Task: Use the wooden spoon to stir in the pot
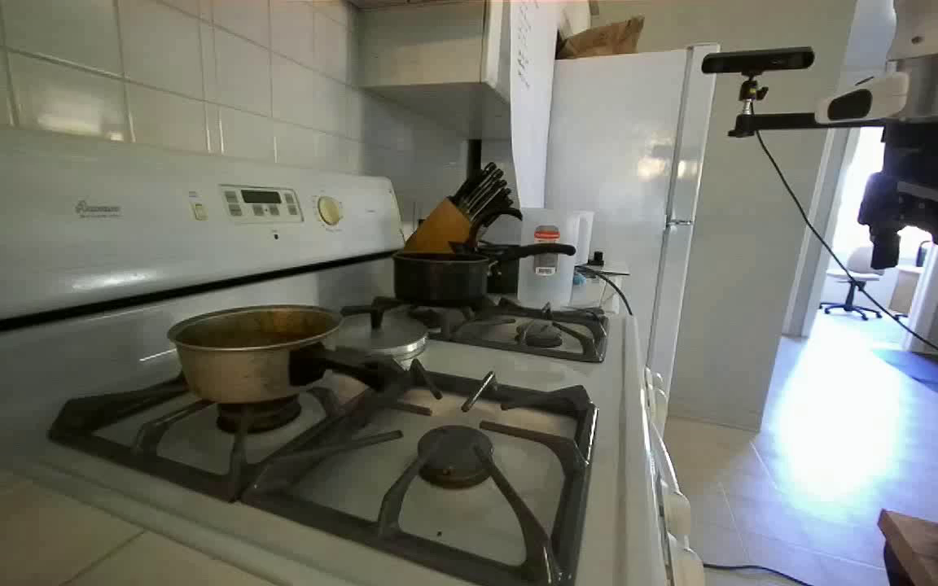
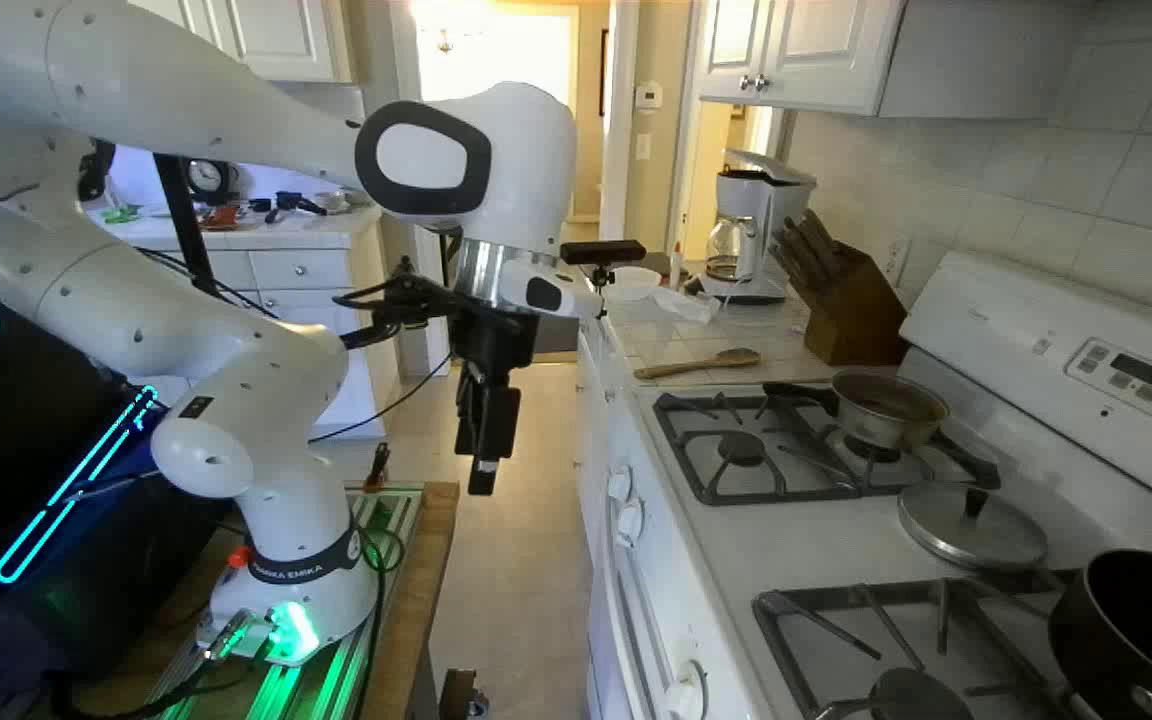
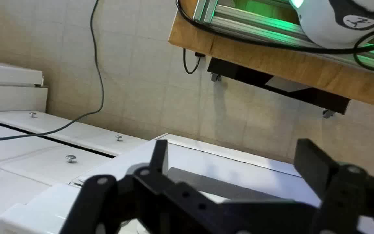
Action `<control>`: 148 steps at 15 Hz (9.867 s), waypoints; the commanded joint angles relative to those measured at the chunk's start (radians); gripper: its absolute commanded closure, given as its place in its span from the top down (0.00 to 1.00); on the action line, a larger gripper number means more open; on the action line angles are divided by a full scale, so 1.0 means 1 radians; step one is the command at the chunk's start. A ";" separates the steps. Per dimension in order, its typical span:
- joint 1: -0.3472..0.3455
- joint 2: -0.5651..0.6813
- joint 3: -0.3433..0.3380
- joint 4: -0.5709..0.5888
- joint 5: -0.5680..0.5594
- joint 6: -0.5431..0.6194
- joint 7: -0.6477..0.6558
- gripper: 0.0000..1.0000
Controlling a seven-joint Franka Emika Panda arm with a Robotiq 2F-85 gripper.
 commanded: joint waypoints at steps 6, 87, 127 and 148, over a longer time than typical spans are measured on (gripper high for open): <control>0.034 0.001 -0.026 0.003 -0.017 -0.010 0.020 1.00; 0.402 1.173 0.296 0.355 0.339 1.717 0.226 1.00; 0.338 0.664 0.154 0.305 0.672 1.221 0.073 0.07; 0.275 0.771 0.012 0.500 0.365 1.112 -0.173 0.07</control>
